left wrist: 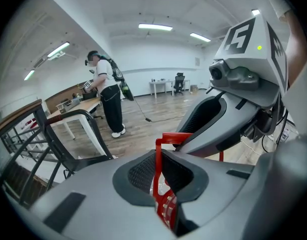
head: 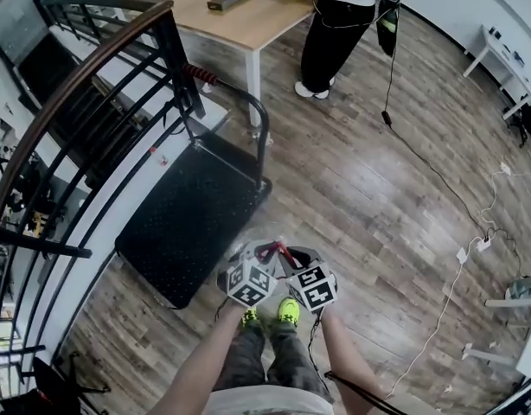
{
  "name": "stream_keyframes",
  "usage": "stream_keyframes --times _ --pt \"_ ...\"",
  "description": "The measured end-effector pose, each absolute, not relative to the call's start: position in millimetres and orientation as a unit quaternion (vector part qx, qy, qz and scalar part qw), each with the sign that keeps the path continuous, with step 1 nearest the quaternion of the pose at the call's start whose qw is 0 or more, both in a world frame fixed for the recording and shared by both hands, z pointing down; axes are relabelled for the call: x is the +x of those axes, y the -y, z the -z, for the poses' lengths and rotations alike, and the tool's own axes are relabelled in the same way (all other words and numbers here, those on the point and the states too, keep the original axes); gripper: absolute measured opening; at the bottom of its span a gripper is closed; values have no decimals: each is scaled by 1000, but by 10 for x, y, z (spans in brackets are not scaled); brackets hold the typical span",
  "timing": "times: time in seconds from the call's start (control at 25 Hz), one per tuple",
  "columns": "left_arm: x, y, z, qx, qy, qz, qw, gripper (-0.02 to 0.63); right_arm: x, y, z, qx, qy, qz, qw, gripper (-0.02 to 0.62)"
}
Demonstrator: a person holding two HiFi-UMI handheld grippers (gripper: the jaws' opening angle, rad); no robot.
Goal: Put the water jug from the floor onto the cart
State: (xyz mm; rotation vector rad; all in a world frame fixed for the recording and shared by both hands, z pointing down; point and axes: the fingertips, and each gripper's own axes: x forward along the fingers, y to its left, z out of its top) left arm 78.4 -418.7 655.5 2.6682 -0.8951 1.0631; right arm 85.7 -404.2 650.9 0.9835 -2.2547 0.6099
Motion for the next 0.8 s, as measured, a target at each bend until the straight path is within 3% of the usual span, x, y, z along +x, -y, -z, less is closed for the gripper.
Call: stream_keyframes --times 0.8 --pt "579 3737 -5537 890 312 -327 59 37 646 3590 -5488 373 857 -191 299 61"
